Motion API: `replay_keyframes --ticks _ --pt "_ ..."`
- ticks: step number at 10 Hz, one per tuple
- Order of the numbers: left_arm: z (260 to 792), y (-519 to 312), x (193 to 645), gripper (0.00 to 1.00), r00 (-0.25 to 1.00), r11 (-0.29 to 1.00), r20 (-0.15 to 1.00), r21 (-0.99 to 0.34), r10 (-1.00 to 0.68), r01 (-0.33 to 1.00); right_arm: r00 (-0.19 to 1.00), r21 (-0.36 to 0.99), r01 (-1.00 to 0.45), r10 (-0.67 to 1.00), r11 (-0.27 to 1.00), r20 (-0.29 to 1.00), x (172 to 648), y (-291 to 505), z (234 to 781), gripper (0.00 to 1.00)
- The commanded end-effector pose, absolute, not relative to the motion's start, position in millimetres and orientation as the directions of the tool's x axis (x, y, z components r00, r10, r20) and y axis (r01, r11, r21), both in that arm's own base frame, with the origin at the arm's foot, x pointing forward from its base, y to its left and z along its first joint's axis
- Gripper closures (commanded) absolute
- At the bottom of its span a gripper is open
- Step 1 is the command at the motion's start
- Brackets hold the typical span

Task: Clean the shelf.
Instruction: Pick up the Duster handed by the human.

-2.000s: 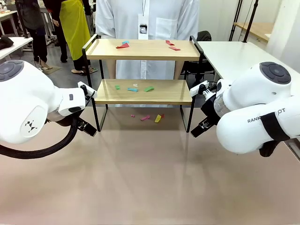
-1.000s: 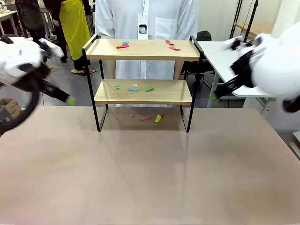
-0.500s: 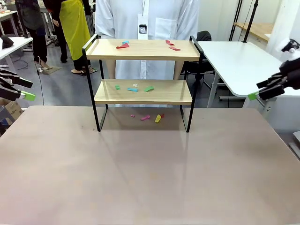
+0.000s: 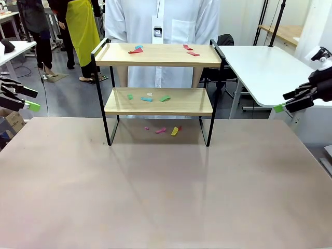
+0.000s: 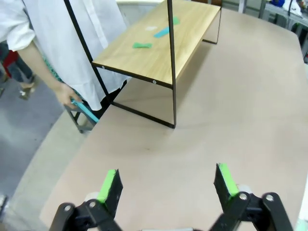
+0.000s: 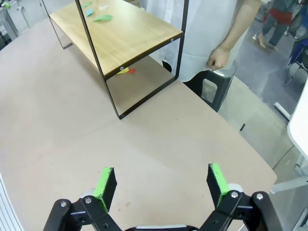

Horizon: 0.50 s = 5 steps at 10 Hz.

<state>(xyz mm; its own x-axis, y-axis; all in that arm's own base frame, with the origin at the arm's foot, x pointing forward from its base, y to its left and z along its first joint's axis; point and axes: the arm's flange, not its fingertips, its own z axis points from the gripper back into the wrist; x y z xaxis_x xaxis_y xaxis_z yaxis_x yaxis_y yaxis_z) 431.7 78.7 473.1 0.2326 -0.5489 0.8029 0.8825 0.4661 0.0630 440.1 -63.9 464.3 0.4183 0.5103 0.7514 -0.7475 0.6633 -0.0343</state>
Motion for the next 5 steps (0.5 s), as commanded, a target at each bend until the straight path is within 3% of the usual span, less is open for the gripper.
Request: replay_keyframes --ticks 1,3,5 --pt "469 79 435 0.0 0.225 0.46 0.806 0.065 -0.547 0.886 0.407 -0.041 -0.752 0.512 0.658 0.756 437 -67 468 0.0" --pt "451 96 490 0.0 0.279 0.463 0.839 -0.037 -0.467 0.886 0.4 0.04 -0.771 0.435 0.635 0.807 459 -86 452 0.0" --pt "430 109 523 0.0 0.232 0.443 0.888 -0.036 -0.398 0.896 0.339 0.039 -0.754 0.336 0.656 0.879 488 -119 422 0.0"
